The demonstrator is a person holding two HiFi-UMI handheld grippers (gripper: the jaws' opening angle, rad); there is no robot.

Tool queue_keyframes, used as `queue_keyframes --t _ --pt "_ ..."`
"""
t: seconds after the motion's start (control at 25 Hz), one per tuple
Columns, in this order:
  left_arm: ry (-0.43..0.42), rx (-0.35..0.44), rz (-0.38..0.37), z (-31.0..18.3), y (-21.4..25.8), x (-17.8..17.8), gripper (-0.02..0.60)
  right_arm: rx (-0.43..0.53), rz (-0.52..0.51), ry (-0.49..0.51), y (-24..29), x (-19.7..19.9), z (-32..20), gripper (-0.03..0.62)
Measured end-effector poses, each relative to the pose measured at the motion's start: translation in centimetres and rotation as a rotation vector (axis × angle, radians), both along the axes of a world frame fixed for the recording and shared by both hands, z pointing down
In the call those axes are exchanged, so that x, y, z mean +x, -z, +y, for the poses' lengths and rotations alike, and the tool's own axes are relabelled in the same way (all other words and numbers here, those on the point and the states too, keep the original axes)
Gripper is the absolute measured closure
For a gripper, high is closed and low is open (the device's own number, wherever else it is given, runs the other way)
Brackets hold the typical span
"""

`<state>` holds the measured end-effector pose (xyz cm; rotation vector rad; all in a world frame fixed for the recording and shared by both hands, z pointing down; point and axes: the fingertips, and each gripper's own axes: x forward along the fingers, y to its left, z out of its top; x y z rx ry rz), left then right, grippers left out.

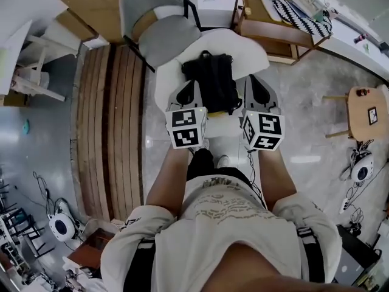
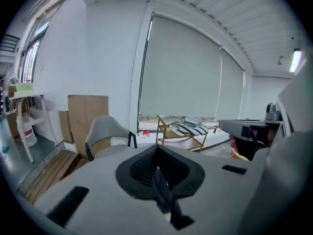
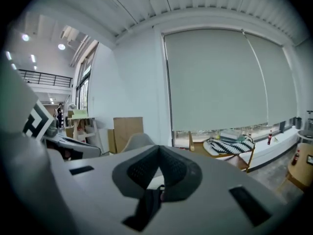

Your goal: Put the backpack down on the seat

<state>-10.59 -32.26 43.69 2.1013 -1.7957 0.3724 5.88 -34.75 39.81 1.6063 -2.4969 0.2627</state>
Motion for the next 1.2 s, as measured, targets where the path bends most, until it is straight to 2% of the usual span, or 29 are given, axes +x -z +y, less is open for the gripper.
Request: queue_keyframes --t 0.2,0.6,0.88,1.2 --pt "-0.001 0.102 -0.013 0.4 6.3 0.1 0.56 0.082 -0.049 -0.017 5.2 0.8 0.7 0.568" --pt "-0.064 0.264 -0.044 0.6 14.4 2.4 0.56 0.19 -0.102 0.003 11.8 1.4 1.7 0.568" --pt "-0.067 0.312 -0.053 0.5 17.5 2.9 0.56 0.229 -0.103 -0.022 13.9 2.7 1.9 0.568" --pt "-0.079 0.308 -0.035 -0.3 18.2 4.2 0.56 0.218 -0.103 -0.031 14.5 4.1 2.0 0.568"
